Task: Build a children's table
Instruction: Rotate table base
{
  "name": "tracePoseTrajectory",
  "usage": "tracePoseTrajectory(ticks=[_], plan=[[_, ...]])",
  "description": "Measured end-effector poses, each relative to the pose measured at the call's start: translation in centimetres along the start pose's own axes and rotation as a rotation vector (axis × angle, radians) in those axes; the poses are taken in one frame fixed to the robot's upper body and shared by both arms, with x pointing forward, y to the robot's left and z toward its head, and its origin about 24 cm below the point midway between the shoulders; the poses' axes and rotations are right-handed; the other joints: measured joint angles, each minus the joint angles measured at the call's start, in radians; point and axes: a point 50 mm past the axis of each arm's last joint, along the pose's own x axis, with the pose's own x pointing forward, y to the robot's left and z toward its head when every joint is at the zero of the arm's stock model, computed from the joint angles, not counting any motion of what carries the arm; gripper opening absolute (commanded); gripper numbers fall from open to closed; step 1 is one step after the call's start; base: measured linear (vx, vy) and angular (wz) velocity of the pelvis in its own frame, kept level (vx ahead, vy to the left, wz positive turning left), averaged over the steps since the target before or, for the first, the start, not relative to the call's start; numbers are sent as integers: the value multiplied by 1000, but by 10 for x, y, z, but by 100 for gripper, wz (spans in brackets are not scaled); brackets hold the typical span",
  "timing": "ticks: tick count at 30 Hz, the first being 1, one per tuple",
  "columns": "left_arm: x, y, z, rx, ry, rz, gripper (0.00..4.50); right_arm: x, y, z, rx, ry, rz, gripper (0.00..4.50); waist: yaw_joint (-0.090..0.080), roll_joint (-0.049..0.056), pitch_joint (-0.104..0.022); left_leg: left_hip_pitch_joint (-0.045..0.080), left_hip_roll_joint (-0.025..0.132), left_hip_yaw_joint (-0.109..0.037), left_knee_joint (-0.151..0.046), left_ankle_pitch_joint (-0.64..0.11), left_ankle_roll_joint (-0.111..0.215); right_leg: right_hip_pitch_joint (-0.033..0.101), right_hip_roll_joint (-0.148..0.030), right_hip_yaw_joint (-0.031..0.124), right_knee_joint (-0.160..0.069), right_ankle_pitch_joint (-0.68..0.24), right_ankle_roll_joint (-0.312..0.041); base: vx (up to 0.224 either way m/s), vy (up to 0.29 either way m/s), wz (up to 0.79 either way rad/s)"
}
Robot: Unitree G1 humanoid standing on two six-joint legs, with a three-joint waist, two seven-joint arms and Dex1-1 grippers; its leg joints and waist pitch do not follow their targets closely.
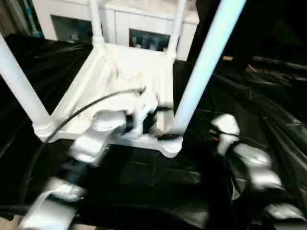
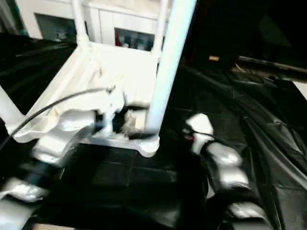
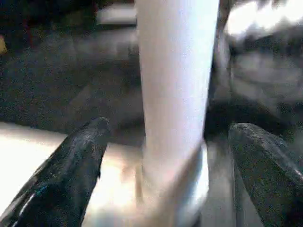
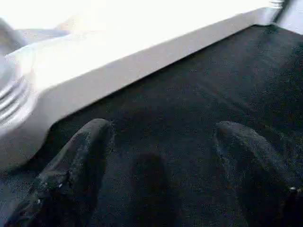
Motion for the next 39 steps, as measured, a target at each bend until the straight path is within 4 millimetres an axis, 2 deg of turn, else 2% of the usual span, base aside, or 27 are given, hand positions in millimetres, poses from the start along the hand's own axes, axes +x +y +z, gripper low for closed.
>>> tracePoseTrajectory(ticks=[3,6,13,16,17,23,29,33,34,39], plan=[[-16,4,-24,-3,148,16,411,-18,4,-5,-21,61,83,372,3,0,0,0,0,0,0,0,0,1,0,0,0,0,1,0,0,0],[-19,6,-30,19,198,1,381,-24,10,-3,-29,79,144,372,7,0,0,1,0,0,0,0,0,1,-1,0,0,0,1,0,0,0],[-16,18,-25,80,233,-22,348,-32,22,9,-38,108,255,372,23,3,-1,1,0,-1,0,0,0,2,-1,-1,0,0,1,0,0,0],[-12,20,-23,73,224,-46,324,-36,26,13,-27,125,286,372,25,4,-1,0,0,-1,1,0,0,2,-1,0,0,0,1,0,0,0],[-10,20,-23,65,223,-55,304,-38,27,15,-25,133,293,372,26,5,0,0,0,-1,1,0,0,2,-1,0,-1,0,1,0,0,0],[-9,23,-31,7,263,-95,270,-47,32,20,-3,166,320,372,26,9,0,1,0,-1,1,0,0,2,-1,-1,-1,0,1,0,0,0],[-6,28,-31,-5,290,-101,226,-49,34,24,-6,180,321,372,26,20,-3,1,0,-1,1,0,0,3,-1,-1,-1,0,1,0,0,0],[-7,29,-32,-7,308,-114,202,-51,35,22,7,184,316,372,26,23,-3,1,0,-2,1,0,0,3,-1,-2,-1,0,1,0,0,0],[-7,29,-33,-12,313,-119,178,-51,36,22,9,186,316,372,26,23,-3,1,0,-2,1,0,0,3,-1,-1,-1,0,1,0,0,0],[-10,31,-34,-20,338,-139,151,-51,37,24,9,189,316,372,26,24,-4,1,0,-2,1,0,0,4,-1,-1,-1,0,1,0,0,0]])
